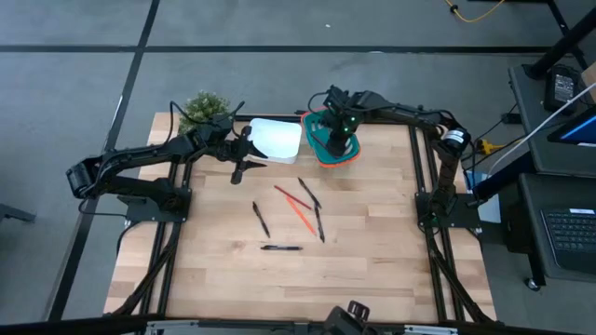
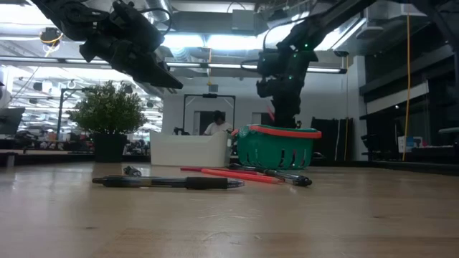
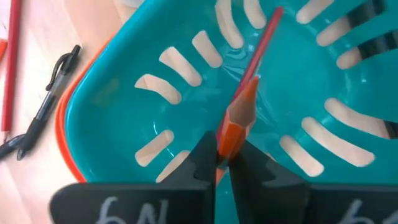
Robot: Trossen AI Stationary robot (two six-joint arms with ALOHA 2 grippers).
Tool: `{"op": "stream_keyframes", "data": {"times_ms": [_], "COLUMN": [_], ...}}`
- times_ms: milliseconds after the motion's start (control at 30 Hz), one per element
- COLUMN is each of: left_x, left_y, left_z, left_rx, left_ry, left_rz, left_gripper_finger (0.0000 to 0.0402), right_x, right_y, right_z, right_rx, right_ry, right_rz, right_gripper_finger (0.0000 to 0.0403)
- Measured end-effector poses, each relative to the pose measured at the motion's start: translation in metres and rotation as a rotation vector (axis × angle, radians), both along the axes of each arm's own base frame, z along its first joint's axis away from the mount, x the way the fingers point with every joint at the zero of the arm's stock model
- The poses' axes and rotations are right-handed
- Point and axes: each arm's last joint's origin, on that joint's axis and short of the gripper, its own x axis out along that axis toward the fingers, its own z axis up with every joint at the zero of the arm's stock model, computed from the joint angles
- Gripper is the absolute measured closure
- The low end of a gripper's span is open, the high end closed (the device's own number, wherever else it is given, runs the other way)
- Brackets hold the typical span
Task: Sort pens & pencils
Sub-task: Put the left orange pencil into the dark green bin
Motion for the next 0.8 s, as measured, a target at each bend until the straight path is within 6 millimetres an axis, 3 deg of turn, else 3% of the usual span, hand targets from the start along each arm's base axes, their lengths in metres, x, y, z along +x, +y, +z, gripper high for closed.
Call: {"op": "stream_keyframes", "data": {"times_ms": [433,633,800], "left_x": [0.0000,0.0001,0.0000], "left_y": [0.0000,-0.0001,-0.0001], "left_z": [0.0000,0.0000,0.0000], "left_rx": [0.000,-0.003,-0.008], "left_ry": [0.000,0.000,0.001], "left_rz": [0.000,0.001,0.004], "left_gripper_finger": [0.0285,0.0285,0.0285], "right_x": [0.0058,0.0061,0.0073], "right_y": [-0.0015,-0.0017,-0.0030], "right_z": [-0.0092,-0.0093,-0.0088], "right_rx": [0.042,0.047,0.036], "right_ry": [-0.035,-0.037,-0.052], "right_rz": [0.047,0.029,0.028], "right_gripper_finger": [0.0376,0.0342,0.0341]}}
